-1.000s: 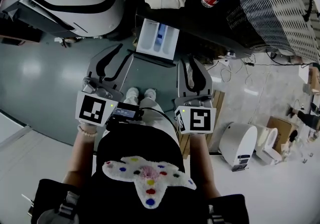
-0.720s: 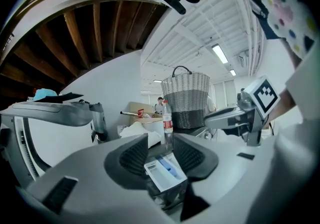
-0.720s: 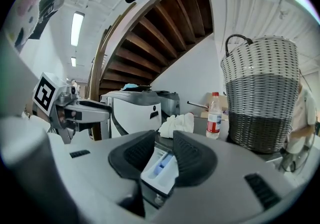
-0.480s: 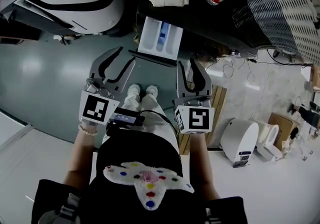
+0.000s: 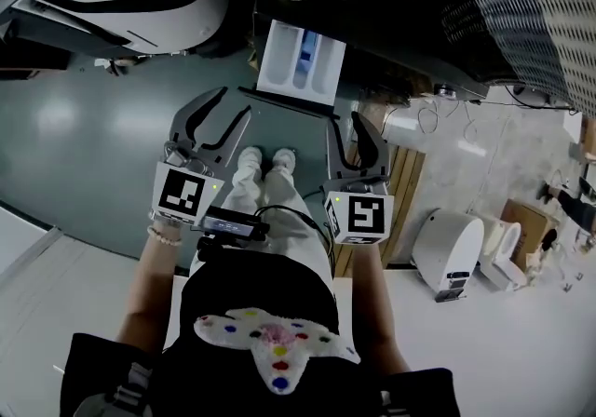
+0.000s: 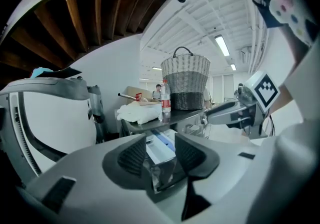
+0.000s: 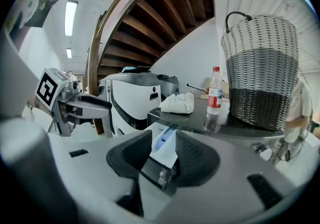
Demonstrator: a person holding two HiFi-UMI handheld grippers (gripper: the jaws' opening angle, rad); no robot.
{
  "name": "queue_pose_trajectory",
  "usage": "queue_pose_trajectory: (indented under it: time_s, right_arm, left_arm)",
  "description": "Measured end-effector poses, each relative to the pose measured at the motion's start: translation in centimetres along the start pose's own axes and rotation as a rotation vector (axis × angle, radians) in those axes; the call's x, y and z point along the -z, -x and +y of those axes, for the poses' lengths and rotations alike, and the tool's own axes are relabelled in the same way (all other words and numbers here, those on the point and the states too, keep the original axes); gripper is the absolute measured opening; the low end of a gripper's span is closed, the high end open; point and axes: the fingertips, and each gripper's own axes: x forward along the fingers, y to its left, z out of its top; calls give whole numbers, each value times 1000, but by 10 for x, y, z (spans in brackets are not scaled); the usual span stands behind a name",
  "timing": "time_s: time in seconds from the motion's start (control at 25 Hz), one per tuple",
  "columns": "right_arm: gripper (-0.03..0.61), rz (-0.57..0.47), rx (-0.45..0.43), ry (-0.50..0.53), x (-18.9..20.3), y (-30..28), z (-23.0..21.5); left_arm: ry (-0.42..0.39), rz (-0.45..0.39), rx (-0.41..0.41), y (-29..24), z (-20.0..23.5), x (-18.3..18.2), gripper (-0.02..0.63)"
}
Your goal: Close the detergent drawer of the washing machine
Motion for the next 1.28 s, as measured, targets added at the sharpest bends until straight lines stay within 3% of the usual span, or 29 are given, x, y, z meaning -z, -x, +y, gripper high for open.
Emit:
queue_pose_trajectory:
  time_s: [0.8,1.28]
  right_arm:
    - [164,192,25,-48,104,-18,1]
    - [163,214,76,-119,120,-27,1]
  left_arm:
    - [58,152,-23,-25,5,88,187]
    - [111,165,-40,-34,4,109,179]
